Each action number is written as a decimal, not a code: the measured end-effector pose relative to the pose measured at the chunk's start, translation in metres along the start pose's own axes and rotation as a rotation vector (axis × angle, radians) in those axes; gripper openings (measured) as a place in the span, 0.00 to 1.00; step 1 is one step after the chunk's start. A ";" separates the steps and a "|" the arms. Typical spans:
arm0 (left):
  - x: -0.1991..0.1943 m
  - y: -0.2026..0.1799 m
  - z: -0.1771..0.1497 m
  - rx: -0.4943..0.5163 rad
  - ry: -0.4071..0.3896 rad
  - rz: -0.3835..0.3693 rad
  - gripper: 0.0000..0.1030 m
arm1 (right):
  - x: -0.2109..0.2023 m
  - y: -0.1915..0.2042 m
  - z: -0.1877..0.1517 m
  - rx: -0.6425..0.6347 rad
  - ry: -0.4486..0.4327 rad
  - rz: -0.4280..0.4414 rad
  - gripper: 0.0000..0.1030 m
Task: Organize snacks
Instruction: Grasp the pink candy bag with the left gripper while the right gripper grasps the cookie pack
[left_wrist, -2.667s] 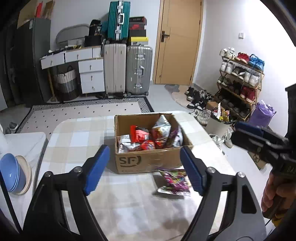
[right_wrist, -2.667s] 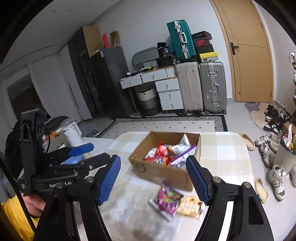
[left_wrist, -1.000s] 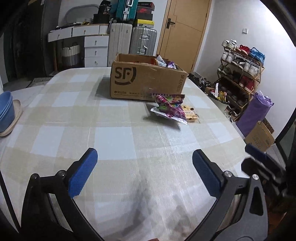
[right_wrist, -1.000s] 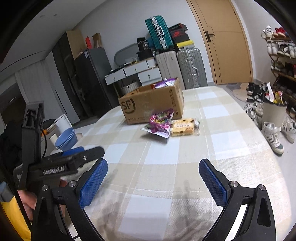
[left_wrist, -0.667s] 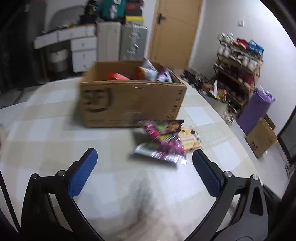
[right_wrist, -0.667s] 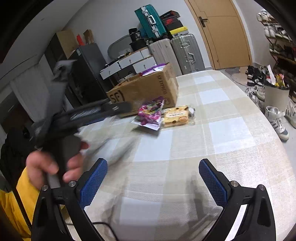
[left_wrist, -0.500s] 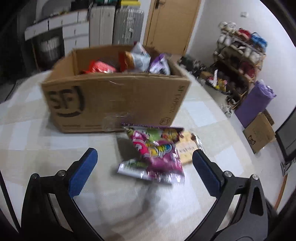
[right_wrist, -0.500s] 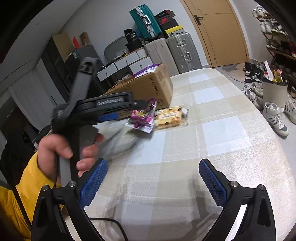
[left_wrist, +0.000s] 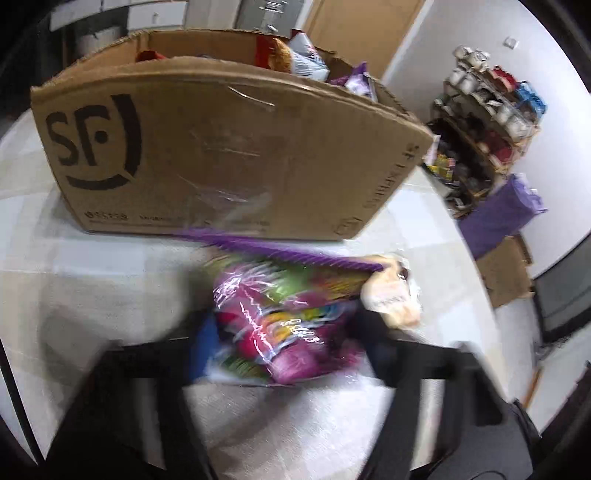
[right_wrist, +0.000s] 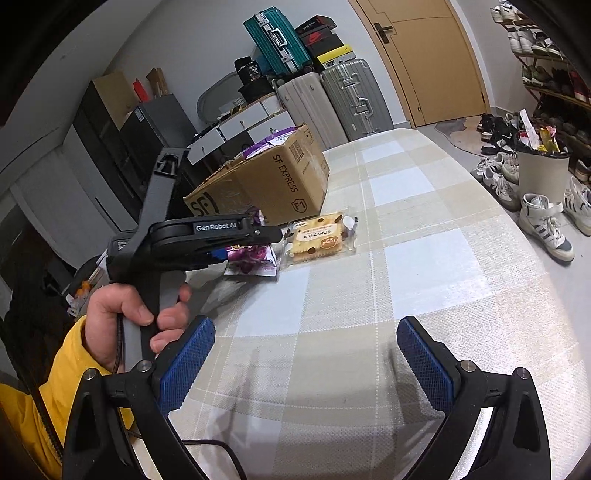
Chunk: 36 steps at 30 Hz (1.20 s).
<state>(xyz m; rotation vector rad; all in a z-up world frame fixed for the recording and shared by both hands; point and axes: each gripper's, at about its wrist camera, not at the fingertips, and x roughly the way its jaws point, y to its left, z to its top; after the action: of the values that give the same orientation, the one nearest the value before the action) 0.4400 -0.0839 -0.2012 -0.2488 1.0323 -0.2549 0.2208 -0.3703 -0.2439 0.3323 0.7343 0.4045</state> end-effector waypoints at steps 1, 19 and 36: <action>0.000 0.000 0.003 0.005 -0.005 0.007 0.49 | -0.001 0.001 0.000 -0.002 -0.001 -0.003 0.98; -0.075 0.023 -0.037 0.001 -0.083 -0.017 0.41 | 0.106 0.015 0.088 -0.163 0.103 -0.127 0.98; -0.106 0.058 -0.085 -0.062 -0.102 -0.003 0.42 | 0.167 0.029 0.087 -0.266 0.254 -0.263 0.62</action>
<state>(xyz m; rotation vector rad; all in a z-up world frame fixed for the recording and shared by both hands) 0.3198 -0.0020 -0.1752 -0.3161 0.9394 -0.2112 0.3873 -0.2804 -0.2676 -0.0686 0.9469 0.2919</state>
